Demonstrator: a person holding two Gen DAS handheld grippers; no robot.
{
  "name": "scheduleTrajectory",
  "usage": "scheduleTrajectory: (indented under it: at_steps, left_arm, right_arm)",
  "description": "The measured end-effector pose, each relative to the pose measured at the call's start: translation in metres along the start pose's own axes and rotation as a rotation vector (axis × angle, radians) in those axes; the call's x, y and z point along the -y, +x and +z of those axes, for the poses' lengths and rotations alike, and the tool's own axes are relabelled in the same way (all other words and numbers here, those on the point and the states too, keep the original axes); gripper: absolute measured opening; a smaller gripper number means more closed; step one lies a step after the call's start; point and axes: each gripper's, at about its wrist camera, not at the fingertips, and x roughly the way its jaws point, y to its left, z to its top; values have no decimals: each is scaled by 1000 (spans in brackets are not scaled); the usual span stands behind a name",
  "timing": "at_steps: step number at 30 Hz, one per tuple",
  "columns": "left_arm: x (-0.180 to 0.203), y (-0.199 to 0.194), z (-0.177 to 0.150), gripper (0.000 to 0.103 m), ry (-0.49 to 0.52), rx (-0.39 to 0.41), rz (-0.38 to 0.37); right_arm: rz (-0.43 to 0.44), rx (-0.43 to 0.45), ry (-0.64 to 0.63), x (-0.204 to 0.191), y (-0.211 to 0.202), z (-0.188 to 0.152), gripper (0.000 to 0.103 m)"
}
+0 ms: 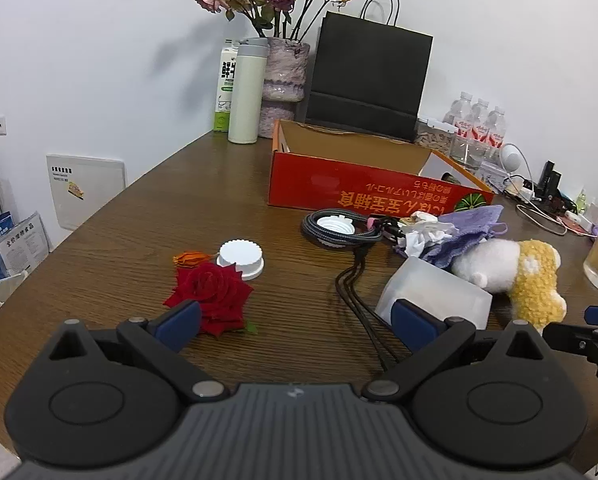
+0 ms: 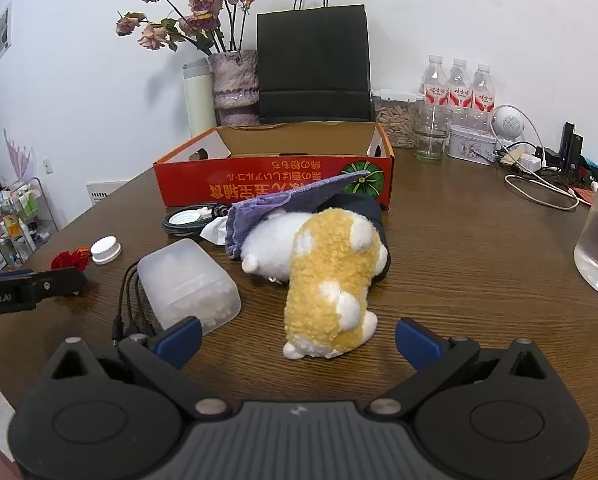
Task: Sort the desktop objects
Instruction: 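Grasp the red rose with the left tool while the right tool grasps the yellow-white plush toy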
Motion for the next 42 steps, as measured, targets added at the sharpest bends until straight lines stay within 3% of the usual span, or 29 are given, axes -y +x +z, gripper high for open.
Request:
scheduleTrajectory:
  at_steps: [28,42]
  left_arm:
    - [-9,4,-2,103,-9,62,48]
    - [-23,20,6,103,-20,62,134]
  right_arm:
    - [-20,12,12,4,11,2,103]
    - [-66,18,-28,3,33,8,97]
